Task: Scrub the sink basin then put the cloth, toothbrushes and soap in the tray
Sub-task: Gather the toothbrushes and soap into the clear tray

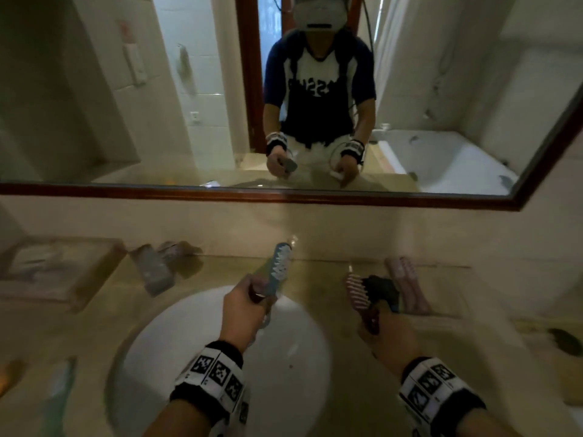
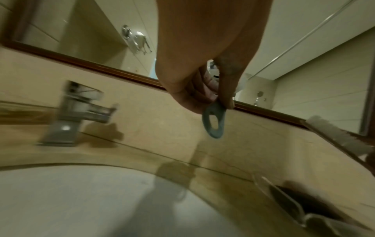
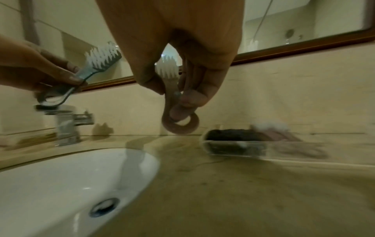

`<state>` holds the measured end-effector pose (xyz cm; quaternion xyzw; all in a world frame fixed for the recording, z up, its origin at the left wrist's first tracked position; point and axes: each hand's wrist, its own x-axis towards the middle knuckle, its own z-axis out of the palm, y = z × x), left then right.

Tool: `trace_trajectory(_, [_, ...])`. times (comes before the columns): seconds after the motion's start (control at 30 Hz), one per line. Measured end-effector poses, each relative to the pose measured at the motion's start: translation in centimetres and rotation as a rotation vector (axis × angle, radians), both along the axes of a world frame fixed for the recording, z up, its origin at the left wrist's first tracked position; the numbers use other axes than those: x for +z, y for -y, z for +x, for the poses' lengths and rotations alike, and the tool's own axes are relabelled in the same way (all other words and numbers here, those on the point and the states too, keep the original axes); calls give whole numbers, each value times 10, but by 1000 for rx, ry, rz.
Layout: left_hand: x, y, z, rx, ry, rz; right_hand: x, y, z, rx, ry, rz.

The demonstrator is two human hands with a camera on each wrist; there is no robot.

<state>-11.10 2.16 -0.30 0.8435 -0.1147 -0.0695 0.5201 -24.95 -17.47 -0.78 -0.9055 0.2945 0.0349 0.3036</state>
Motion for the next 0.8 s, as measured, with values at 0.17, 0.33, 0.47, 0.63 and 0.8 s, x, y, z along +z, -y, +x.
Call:
trace_trajectory(0.17, [2,114,-9,-152,-61,-6,-23,104,-24,-298,114,78])
trace_trajectory(0.33, [-7,205,-17,-219,-83,109,-38,185,-14,-419,110,54])
trace_trajectory(0.47, [-22,253,-16,-159,-89,110,-41,211,9,-390,108,79])
trace_trajectory(0.63, [-49,284,-12,-157,-262,206,-52,227,28,-274,-126,34])
trace_trajectory(0.8, [-65,295,-19,-207,-416,225,-67,236,28,-270,-151,39])
